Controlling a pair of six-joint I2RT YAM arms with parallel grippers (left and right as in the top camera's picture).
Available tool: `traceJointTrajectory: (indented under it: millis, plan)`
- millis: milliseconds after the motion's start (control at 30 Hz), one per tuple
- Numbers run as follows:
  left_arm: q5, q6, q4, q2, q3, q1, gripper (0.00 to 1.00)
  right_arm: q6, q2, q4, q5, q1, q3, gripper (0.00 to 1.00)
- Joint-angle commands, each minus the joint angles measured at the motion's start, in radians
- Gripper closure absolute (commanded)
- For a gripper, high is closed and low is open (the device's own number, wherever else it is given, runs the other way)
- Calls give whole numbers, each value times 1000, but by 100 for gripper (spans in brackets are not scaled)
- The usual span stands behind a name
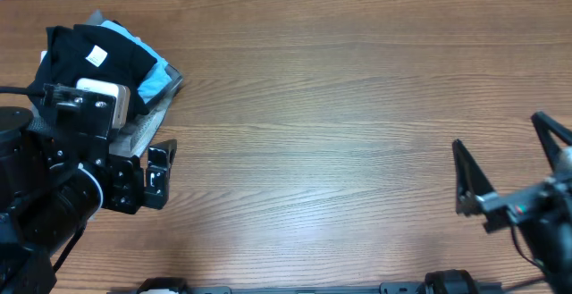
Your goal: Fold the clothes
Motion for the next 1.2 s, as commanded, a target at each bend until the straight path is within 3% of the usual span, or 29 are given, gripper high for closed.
traceJointTrajectory:
  millis: [0,267,533,700,1167]
  plan:
    - [-9,-25,1,-3,6,-6,0,-55,-78,77,-2,-39,-240,0]
    - [-9,-25,1,-3,6,-6,0,-55,-283,187,-12,-45,-698,0]
    - [-9,-25,1,-3,6,-6,0,-55,-466,322,-19,-45,-1013,0]
    - [-9,-25,1,-3,6,-6,0,-55,-593,400,-21,-44,-1120,0]
    - [-9,-25,1,-3,6,-6,0,-55,-591,473,-34,-45,-1205,0]
